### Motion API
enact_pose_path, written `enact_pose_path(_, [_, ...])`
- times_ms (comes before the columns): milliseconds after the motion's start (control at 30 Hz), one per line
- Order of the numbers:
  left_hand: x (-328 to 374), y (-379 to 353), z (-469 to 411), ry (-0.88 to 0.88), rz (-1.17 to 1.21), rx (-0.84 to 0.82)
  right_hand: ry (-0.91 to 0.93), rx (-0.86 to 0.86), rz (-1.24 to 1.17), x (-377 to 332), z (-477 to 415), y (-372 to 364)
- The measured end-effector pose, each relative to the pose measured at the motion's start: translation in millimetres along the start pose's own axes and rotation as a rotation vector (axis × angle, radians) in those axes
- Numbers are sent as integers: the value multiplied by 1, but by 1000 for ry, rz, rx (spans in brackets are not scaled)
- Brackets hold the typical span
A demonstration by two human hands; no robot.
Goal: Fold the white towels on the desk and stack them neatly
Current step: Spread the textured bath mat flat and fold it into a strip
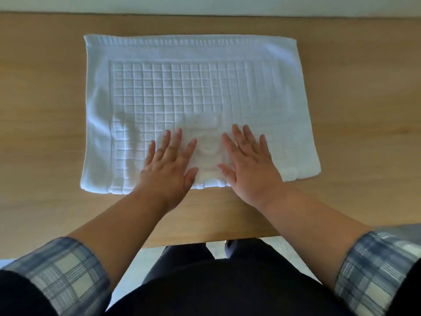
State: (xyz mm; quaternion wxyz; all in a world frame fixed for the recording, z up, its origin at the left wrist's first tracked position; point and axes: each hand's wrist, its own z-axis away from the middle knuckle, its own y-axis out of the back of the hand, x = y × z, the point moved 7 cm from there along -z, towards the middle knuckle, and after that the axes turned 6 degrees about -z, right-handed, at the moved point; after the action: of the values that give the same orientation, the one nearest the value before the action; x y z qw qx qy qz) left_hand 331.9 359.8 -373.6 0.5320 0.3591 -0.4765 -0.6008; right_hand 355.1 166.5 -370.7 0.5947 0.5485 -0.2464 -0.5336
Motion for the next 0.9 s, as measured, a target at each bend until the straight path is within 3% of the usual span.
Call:
enact_pose_path(267, [-116, -19, 55, 399, -7, -26, -211, -10, 92, 95, 41, 6])
enact_pose_path(400, [-131, -23, 86, 531, -2, -64, -203, -53, 93, 105, 51, 9])
enact_pose_path(567, [-102, -28, 95, 260, -117, -76, -163, -67, 90, 111, 65, 4])
enact_pose_path(667, [-109, -22, 91, 230, -60, -14, -249, -22, 79, 122, 75, 8])
enact_pose_path(900, [-124, -19, 87, 145, -207, 29, -287, -45, 262, 120, 82, 19])
